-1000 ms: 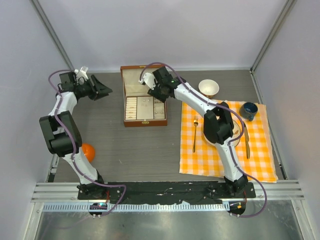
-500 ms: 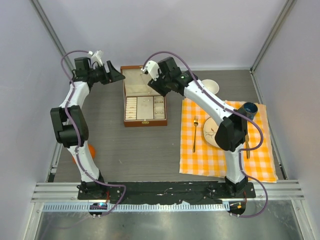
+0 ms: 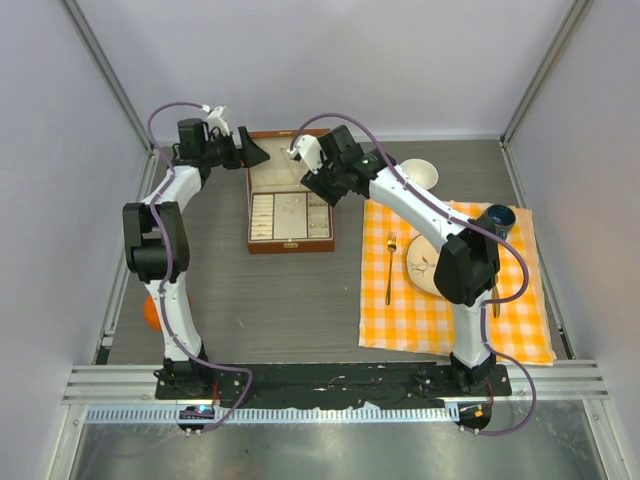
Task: Organize the mixed jewelry
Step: Close the jewelry box at the center of the board.
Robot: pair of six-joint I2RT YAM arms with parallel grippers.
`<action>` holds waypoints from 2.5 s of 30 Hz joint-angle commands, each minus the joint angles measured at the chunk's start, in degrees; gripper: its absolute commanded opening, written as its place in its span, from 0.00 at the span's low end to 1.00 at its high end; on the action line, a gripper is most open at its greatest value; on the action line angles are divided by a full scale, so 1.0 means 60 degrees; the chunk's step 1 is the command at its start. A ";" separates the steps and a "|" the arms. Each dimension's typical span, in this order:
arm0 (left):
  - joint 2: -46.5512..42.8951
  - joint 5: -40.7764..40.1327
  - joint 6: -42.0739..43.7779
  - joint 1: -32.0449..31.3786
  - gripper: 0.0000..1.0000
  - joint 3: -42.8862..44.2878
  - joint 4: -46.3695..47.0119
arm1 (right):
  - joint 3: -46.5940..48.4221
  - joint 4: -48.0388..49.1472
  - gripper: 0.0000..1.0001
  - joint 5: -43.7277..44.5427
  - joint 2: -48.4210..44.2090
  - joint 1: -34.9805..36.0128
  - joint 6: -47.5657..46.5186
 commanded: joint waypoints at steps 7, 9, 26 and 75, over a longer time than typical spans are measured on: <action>-0.0422 0.3019 -0.1732 0.0076 0.90 -0.0781 0.3738 | -0.0139 -0.0095 0.65 0.0276 -0.0900 -0.0020 0.0340; -0.0525 0.3329 -0.1793 0.0076 0.90 -0.1060 0.3843 | -0.0095 -0.0140 0.66 0.0364 -0.0929 -0.0020 0.0369; -0.4039 0.2556 0.2672 0.0076 0.92 -0.4692 -0.1147 | -0.0343 -0.0564 0.66 0.0746 -0.1969 -0.0093 0.0647; -0.5961 -0.5879 0.4828 -0.4947 1.00 -0.7973 -0.0084 | -0.3800 0.1279 0.63 -0.0192 -0.1516 -0.0225 0.1248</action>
